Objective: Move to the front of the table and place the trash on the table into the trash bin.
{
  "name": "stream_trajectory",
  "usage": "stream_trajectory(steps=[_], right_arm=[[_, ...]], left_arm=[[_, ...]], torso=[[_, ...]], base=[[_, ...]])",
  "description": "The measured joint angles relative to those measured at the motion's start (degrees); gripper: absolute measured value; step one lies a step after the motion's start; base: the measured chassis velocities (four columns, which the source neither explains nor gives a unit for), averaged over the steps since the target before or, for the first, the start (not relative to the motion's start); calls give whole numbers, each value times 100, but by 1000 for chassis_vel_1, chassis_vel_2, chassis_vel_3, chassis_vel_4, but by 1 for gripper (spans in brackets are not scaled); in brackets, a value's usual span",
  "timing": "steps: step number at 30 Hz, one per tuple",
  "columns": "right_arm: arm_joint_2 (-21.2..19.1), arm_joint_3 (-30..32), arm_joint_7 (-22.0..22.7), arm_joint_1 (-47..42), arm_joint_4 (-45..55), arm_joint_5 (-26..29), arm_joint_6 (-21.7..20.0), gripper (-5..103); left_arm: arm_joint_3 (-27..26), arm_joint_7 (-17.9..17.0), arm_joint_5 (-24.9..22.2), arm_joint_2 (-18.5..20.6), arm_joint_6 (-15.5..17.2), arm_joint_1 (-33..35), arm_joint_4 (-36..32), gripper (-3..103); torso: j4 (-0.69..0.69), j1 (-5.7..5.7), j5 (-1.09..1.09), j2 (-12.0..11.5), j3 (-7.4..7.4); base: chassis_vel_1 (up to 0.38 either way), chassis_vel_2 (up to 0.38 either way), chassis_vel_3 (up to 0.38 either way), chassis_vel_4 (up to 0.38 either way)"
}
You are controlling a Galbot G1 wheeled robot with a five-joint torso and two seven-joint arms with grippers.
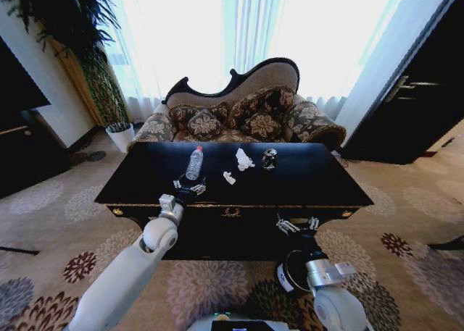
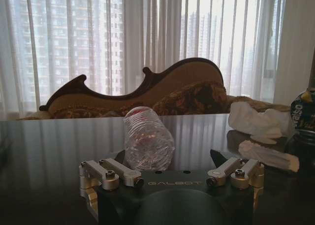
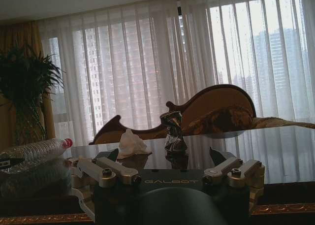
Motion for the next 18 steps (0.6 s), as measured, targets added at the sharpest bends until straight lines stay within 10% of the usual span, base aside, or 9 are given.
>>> stream_trajectory(steps=[18], right_arm=[[40, -18, 6, 33, -71, -10, -3, 100]], left_arm=[[7, 264, 77, 92, -145, -353, 488, 94]], torso=[[0, 0, 0, 0, 0]], base=[[0, 0, 0, 0]])
